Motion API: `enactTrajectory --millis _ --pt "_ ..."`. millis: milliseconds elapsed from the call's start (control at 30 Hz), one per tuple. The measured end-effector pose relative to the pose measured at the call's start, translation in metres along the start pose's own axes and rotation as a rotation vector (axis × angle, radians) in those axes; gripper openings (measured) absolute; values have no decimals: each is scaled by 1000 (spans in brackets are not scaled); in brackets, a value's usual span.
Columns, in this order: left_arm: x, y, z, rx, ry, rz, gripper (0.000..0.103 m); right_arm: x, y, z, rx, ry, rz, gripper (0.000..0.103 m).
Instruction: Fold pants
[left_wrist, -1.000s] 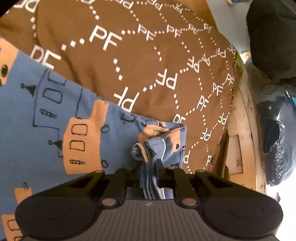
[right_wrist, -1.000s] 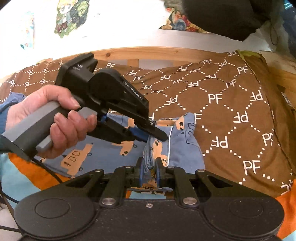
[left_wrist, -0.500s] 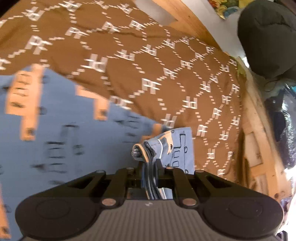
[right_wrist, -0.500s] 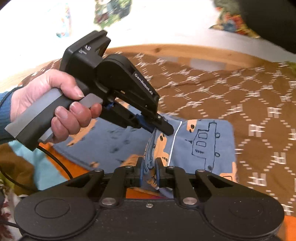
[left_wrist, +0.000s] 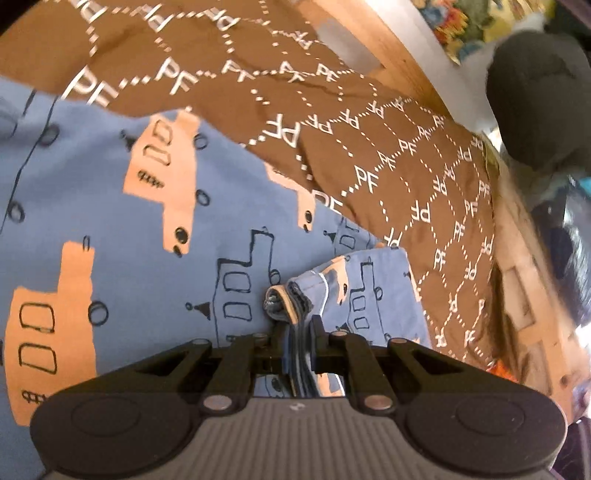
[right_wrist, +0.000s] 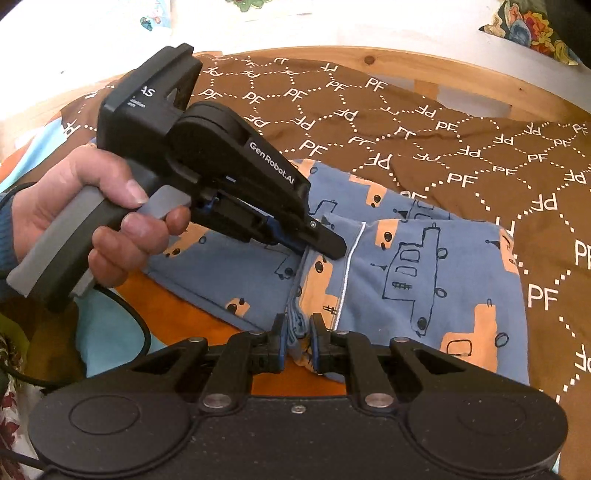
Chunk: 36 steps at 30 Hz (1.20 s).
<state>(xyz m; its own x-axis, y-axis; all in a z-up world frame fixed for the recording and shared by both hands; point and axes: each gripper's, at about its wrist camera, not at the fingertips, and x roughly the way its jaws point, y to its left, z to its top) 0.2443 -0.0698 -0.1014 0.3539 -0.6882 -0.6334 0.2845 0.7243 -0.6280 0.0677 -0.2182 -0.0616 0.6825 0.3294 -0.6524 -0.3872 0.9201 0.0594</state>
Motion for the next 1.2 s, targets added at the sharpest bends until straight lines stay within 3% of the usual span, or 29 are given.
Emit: enactTrajectory --millis 100,467,700,767,833,900,933,967,1033,1067,1133,1200 --pt "-5 -5 3 26 13 7 11 -1 4 0 -1 -8 -11 13" --pt "-38 2 23 113 18 83 11 8 26 28 17 -43 92 13" --pt "-66 25 27 128 16 186 11 36 57 43 -17 -32 185 13" --pt "-66 30 27 127 27 217 14 45 63 42 -44 -22 202 16" --pt "-65 35 25 130 30 246 31 48 67 40 -64 -18 210 22" --pt "-66 30 23 152 23 254 41 40 63 39 -62 -30 228 34" --pt "-68 26 23 165 15 269 54 30 58 38 -62 -46 213 48" --pt "-70 23 23 175 3 284 59 21 52 37 -63 -61 185 60" --pt "-74 14 20 211 -38 339 65 -2 32 33 -56 -105 91 70" --pt "-74 11 20 226 -55 363 66 -11 20 31 -59 -121 15 78" --pt "-71 7 18 223 -114 430 80 -17 -1 31 -90 -134 -178 91" --pt "-64 3 14 199 -155 484 85 -8 -23 38 -130 -123 -351 95"
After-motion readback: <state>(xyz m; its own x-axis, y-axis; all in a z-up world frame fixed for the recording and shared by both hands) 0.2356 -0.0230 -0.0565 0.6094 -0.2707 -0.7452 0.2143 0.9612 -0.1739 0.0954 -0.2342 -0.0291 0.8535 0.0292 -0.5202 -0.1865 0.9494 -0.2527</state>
